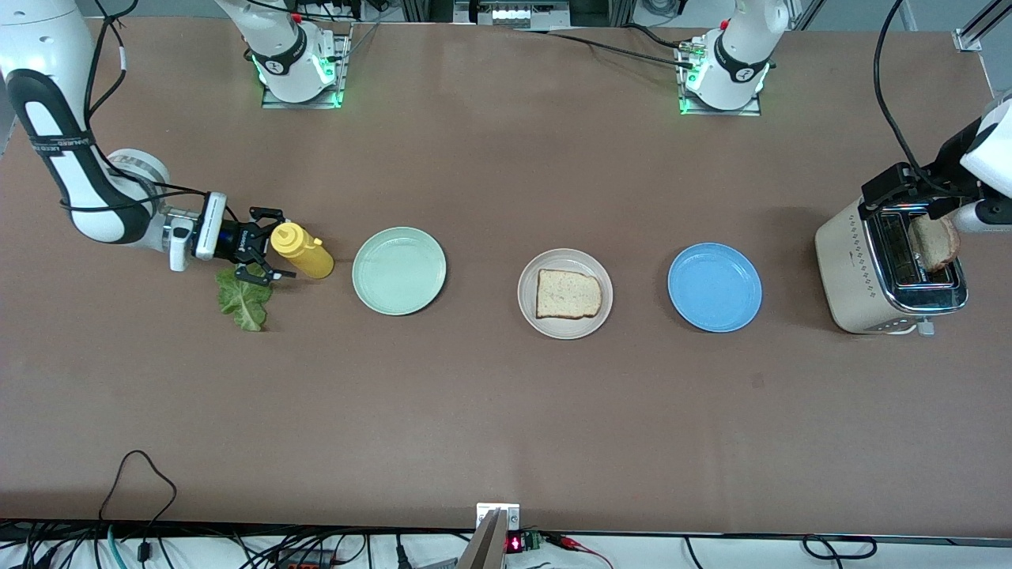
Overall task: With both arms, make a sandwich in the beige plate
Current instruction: 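Release the bottle and move the right gripper over the lettuce leaf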
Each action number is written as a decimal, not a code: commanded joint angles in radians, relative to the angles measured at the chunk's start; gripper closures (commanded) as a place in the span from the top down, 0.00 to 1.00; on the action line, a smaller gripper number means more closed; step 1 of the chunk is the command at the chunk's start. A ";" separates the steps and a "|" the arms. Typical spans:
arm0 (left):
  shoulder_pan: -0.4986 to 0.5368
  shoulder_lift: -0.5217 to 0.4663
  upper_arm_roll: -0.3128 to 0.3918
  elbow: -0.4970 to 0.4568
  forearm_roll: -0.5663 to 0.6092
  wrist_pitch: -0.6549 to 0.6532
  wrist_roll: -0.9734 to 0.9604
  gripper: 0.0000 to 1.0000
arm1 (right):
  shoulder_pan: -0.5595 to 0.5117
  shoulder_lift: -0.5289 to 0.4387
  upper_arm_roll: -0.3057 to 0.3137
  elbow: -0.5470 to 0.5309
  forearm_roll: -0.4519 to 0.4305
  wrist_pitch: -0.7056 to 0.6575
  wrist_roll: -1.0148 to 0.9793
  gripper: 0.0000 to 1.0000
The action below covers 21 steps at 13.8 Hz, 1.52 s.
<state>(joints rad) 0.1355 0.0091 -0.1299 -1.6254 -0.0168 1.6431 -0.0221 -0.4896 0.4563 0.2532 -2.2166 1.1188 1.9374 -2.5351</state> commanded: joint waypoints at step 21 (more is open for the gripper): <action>-0.011 -0.005 0.041 -0.016 0.015 0.007 0.002 1.00 | 0.052 -0.070 0.046 0.178 -0.951 0.546 1.842 1.00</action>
<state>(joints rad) 0.1247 0.0119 -0.0886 -1.6277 -0.0168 1.6437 -0.0233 -0.4558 0.3819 0.3006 -2.0440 0.2961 2.4444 -0.8813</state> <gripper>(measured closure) 0.000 0.000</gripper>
